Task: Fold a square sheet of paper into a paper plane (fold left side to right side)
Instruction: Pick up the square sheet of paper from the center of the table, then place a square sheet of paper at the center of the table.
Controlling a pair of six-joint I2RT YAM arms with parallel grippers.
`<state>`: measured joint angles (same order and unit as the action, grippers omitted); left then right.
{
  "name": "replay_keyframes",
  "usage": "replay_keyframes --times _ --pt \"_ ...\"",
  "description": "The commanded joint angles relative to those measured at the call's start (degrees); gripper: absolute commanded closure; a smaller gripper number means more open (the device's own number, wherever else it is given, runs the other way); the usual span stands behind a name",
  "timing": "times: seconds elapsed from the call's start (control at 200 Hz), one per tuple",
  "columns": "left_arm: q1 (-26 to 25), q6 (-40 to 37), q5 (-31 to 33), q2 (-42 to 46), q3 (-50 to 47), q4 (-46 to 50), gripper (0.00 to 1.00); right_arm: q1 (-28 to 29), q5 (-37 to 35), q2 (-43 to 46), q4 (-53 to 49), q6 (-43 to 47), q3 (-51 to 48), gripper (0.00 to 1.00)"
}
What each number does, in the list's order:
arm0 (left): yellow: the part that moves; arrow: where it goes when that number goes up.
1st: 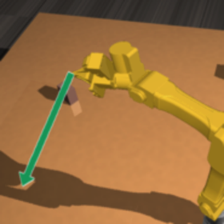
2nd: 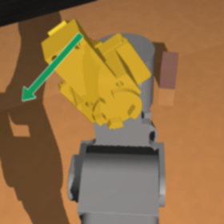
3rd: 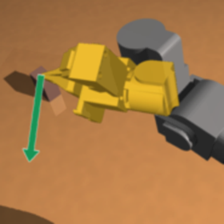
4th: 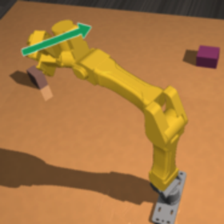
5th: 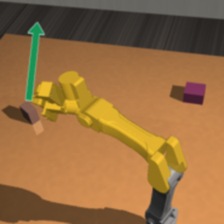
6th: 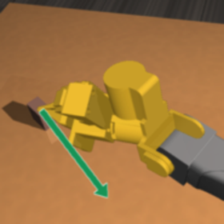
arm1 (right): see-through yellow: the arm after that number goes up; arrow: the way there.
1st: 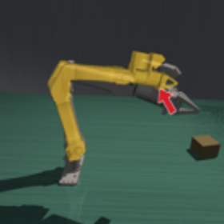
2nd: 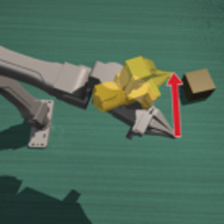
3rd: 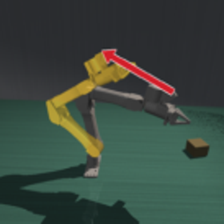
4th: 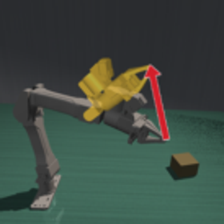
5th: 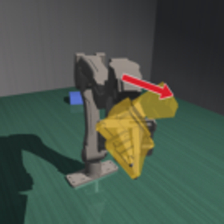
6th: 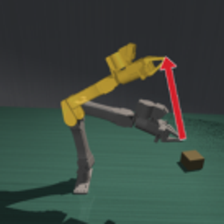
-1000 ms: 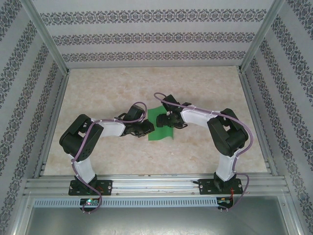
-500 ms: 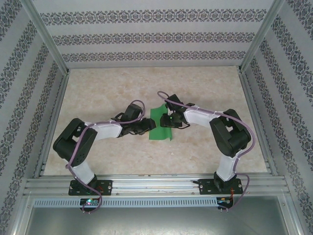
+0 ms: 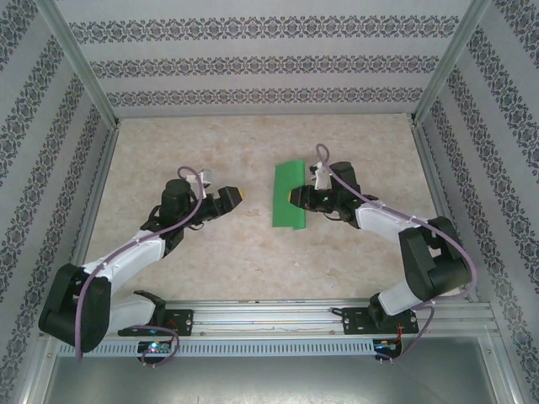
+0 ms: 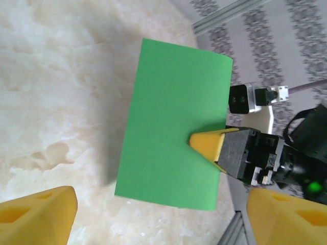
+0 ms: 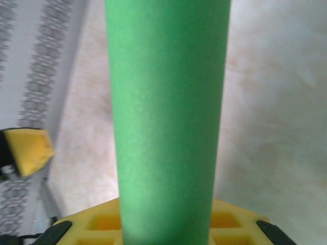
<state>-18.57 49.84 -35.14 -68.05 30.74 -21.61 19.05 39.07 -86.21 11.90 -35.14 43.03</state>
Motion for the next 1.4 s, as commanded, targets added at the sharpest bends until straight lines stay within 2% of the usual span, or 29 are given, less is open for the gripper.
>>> replay_keyframes --times 0.0,0.17,0.32,0.535,0.724,0.779,0.819,0.864,0.974,1.034,1.124,1.219,1.329,1.399 --pt "0.72 0.38 -8.0 3.48 -0.71 -12.81 0.07 -1.35 11.96 4.96 10.78 -2.77 -1.1 0.75" --pt "0.71 2.34 -13.97 4.7 1.84 -18.05 0.02 -1.68 18.66 10.85 15.45 -7.31 -0.93 0.75" --pt "0.62 3.15 -16.31 3.75 4.68 -18.82 0.01 -0.57 22.06 14.22 20.57 -12.64 -0.34 0.77" --pt "-0.34 4.58 -19.21 0.08 7.63 -21.75 0.01 4.01 22.92 16.6 21.23 -13.91 2.61 0.77" --pt "-2.32 4.24 -20.65 -2.98 10.18 -22.15 0.03 6.97 21.88 14.61 21.36 -13.56 4.68 0.76" --pt "-2.59 5.07 -21.1 -3.48 10.23 -23.85 0.09 6.95 20.68 13.71 20.77 -12.95 4.61 0.76" --pt "-2.66 5.46 -21.46 -3.7 10.38 -24.71 0.17 6.62 19.6 13.17 19.35 -12.15 4.54 0.76" --pt "-2.71 5.57 -21.77 -3.77 10.62 -24.57 0.31 6.4 18.8 12.57 18.67 -11.45 4.45 0.76" --pt "-2.76 4.04 -22.06 -3.62 11.24 -21.3 0.81 5.82 17.27 11.19 17.67 -10.55 3.95 0.75" --pt "-2.74 2.32 -21.16 -3.08 11.23 -18.37 0.95 5.4 16.51 10.89 16.45 -9.7 3.75 0.74" --pt "-2.78 -0.91 -19.18 -2.38 11.11 -12.87 1.0 4.78 14.73 11.11 14.45 -8.2 3.14 0.68" --pt "-2.73 -3.8 -16.85 -2.77 11.24 -6.39 1.0 3.97 11.24 12.07 10.06 -5.29 2.48 0.57" --pt "-2.76 -6.09 -14.77 -5.47 11.06 -0.29 1.0 2.79 5.04 13.12 2.97 -1.21 1.73 0.42" --pt "-2.73 -6.88 -13.1 -8.12 10.49 2.11 1.0 2.53 0.27 13.35 -3.3 1.81 1.89 0.36"
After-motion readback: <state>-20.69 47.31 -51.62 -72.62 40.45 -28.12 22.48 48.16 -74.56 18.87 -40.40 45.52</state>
